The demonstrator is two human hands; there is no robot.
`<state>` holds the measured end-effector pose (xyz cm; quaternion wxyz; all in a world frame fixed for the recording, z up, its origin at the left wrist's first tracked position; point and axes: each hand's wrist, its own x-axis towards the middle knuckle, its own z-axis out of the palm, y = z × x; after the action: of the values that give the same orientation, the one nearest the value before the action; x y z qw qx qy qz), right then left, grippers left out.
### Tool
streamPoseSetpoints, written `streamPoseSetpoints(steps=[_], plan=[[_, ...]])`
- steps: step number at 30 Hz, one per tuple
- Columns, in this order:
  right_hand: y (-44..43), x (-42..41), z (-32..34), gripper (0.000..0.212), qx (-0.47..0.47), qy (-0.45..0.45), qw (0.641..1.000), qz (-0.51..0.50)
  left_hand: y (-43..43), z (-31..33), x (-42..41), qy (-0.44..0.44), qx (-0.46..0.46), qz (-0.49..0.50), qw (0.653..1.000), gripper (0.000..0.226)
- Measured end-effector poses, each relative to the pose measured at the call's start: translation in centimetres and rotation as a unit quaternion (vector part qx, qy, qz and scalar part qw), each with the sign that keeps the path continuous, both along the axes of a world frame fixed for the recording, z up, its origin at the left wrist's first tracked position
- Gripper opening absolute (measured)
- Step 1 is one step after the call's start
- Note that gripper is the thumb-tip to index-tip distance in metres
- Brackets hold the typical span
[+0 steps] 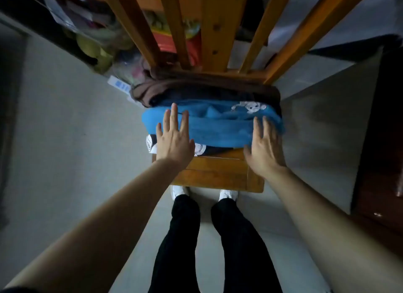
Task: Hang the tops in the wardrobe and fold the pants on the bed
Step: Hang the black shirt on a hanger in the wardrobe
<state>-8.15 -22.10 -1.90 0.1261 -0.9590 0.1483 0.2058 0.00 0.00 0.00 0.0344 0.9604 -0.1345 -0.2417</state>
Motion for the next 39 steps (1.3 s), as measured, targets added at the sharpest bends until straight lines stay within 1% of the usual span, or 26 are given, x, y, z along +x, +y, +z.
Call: streamPoseSetpoints(steps=[2, 4, 5, 6, 7, 8, 9, 10, 11, 12, 13, 16, 18, 20, 22, 24, 26, 28, 29, 30, 32, 34, 35, 37, 39], plan=[[0.2, -0.2, -2.7, 0.09, -0.027, -0.013, 0.999, -0.012, -0.3, -2.7, 0.3, -0.01, 0.002, -0.01, 1.0, 0.08], [-0.1, -0.4, -4.7, 0.093, -0.043, -0.007, 0.999, -0.018, -0.3, -5.5, 0.1, 0.02, 0.014, -0.034, 0.999, 0.084], [-0.2, -0.3, -5.5, 0.096, -0.048, 0.011, 0.999, -0.012, -0.2, -6.5, -0.3, 0.039, 0.024, -0.036, 0.998, 0.083], [-0.3, -0.3, -6.0, 0.097, -0.06, 0.039, 0.997, 0.005, 0.2, -7.1, -0.7, 0.045, 0.035, -0.041, 0.998, 0.078], [-0.5, -0.3, -6.2, 0.096, -0.08, 0.062, 0.994, 0.028, 0.8, -7.3, -1.0, 0.037, 0.047, -0.049, 0.997, 0.067], [-0.4, -0.2, -6.2, 0.088, -0.092, 0.074, 0.992, 0.053, 1.4, -7.3, -1.3, 0.023, 0.047, -0.06, 0.997, 0.053], [-0.4, -0.2, -6.0, 0.076, -0.093, 0.078, 0.99, 0.07, 1.9, -7.3, -1.5, 0.007, 0.042, -0.067, 0.997, 0.039], [-0.3, -0.2, -5.8, 0.063, -0.077, 0.083, 0.991, 0.075, 2.3, -6.9, -1.7, -0.004, 0.031, -0.066, 0.997, 0.029], [-0.1, -0.3, -5.4, 0.051, -0.048, 0.082, 0.993, 0.069, 2.8, -6.5, -2.0, -0.009, 0.021, -0.059, 0.998, 0.026], [0.2, -0.6, -5.0, 0.043, -0.02, 0.08, 0.994, 0.065, 3.3, -6.1, -2.4, -0.007, 0.012, -0.047, 0.999, 0.029], [0.5, -0.9, -4.5, 0.04, -0.004, 0.079, 0.995, 0.065, 3.6, -5.5, -2.9, 0.001, 0.009, -0.031, 0.999, 0.033], [1.6, -2.3, -3.1, 0.043, 0.002, 0.05, 0.995, 0.084, 5.0, -3.7, -4.7, 0.008, 0.001, -0.008, 1.0, 0.041], [2.3, -2.8, -1.6, 0.036, 0.014, 0.032, 0.997, 0.075, 6.0, -1.6, -5.6, 0.004, -0.013, 0.014, 1.0, 0.039], [2.6, -2.8, 0.6, 0.042, 0.037, 0.0, 0.997, 0.063, 7.0, 0.8, -5.9, -0.014, -0.034, 0.068, 0.997, 0.031], [2.7, -2.2, 3.2, 0.049, 0.042, -0.05, 0.996, 0.063, 7.9, 3.7, -5.4, -0.014, -0.054, 0.135, 0.989, 0.032], [2.6, -0.8, 6.0, 0.054, 0.028, -0.081, 0.994, 0.064, 8.7, 7.0, -4.3, -0.035, -0.093, 0.201, 0.974, 0.034], [2.3, 0.7, 8.9, 0.051, 0.002, -0.092, 0.994, 0.052, 9.2, 11.1, -2.7, -0.073, -0.159, 0.279, 0.944, 0.03], [1.8, 2.0, 11.5, 0.042, -0.014, -0.088, 0.996, 0.012, 9.7, 15.6, -0.9, -0.117, -0.22, 0.345, 0.905, 0.034], [1.6, 2.5, 12.8, 0.038, -0.012, -0.078, 0.997, -0.022, 10.1, 17.7, -0.1, -0.134, -0.243, 0.358, 0.892, 0.035], [1.7, 3.0, 14.3, 0.035, -0.002, -0.07, 0.996, -0.058, 10.7, 19.7, 0.7, -0.148, -0.256, 0.355, 0.887, 0.034], [2.4, 4.0, 18.0, 0.035, 0.03, -0.066, 0.991, -0.11, 12.5, 23.4, 2.1, -0.167, -0.255, 0.323, 0.896, 0.034], [4.0, 5.5, 22.5, 0.036, 0.079, -0.089, 0.986, -0.119, 14.6, 26.3, 3.1, -0.167, -0.238, 0.32, 0.902, 0.034], [4.9, 6.4, 25.1, 0.032, 0.109, -0.099, 0.981, -0.123, 15.7, 27.5, 3.4, -0.166, -0.226, 0.322, 0.904, 0.03], [6.9, 8.5, 30.4, 0.022, 0.181, -0.111, 0.971, -0.114, 18.0, 29.3, 3.8, -0.154, -0.188, 0.327, 0.913, 0.028], [9.5, 10.3, 35.1, 0.016, 0.234, -0.12, 0.963, -0.065, 20.2, 30.4, 3.7, -0.115, -0.154, 0.329, 0.925, 0.031]])
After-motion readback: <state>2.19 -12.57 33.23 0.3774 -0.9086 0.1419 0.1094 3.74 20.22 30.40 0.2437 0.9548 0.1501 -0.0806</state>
